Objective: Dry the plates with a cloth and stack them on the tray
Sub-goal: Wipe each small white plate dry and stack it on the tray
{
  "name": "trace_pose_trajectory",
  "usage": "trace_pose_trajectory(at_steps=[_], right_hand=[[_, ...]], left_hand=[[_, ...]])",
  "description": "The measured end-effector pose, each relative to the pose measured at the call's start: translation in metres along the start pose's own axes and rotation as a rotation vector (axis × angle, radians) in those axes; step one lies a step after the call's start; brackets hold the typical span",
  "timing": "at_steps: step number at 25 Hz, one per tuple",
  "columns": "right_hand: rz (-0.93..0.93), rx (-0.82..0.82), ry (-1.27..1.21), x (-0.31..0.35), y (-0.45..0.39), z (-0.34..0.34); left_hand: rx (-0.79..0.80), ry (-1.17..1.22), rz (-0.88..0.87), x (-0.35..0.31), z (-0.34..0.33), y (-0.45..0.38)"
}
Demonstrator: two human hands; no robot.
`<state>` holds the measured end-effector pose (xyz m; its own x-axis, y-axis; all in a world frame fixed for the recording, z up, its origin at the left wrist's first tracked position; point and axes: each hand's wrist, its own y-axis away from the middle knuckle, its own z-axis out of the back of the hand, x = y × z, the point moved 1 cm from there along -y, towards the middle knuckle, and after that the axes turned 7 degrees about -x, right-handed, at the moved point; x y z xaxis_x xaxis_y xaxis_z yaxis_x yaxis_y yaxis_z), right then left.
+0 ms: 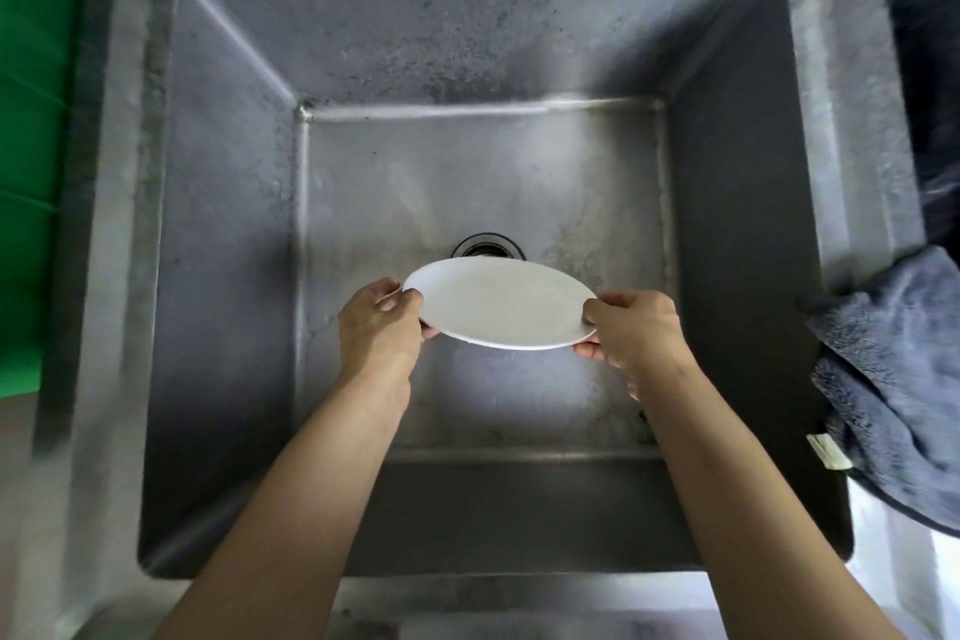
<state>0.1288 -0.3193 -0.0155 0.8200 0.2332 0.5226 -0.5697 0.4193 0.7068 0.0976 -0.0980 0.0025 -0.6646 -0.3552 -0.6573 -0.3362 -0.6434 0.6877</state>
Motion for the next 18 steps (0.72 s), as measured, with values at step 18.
trace_pose_trajectory(at_steps=[18], right_hand=[[0.281, -0.052, -0.137, -0.006, 0.117, 0.081]], left_hand=[[0.166, 0.24, 0.051, -0.061, 0.02, 0.126]])
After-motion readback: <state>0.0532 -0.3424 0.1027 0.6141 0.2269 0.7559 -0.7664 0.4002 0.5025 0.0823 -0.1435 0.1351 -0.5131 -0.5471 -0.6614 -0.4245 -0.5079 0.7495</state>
